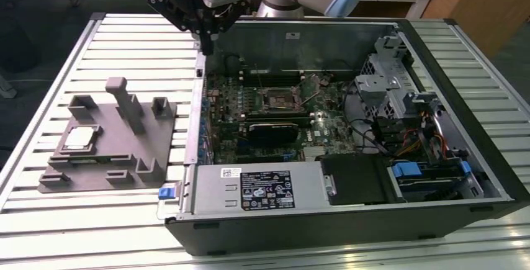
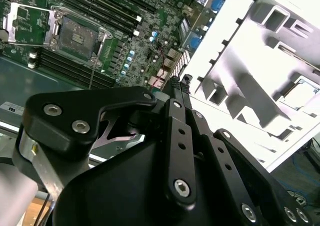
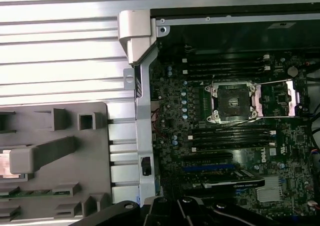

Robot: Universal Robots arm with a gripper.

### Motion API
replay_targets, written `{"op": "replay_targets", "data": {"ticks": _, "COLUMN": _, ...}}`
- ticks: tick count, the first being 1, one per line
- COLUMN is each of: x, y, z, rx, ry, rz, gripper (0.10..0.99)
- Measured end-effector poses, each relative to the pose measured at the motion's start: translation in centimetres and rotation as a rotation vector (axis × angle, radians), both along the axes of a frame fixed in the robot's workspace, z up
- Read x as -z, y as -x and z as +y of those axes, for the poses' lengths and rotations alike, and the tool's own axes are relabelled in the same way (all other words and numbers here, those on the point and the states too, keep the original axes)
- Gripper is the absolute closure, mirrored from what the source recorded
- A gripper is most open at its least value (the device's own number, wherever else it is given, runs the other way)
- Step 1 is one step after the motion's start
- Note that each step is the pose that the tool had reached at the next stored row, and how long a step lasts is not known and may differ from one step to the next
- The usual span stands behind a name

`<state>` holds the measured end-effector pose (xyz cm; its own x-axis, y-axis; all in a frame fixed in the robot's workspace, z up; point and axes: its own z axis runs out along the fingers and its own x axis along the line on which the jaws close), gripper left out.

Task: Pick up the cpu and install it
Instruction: 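Reach for the cpu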

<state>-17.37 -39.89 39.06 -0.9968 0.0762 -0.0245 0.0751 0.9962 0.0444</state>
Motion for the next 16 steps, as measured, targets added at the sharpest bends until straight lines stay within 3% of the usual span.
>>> {"op": "replay_targets", "data": {"ticks": 16, "x": 0.06, "y": 0.96, "z": 0.00, "rx": 0.000, "ry": 0.000, "rz": 0.0000, "gripper": 0.980}}
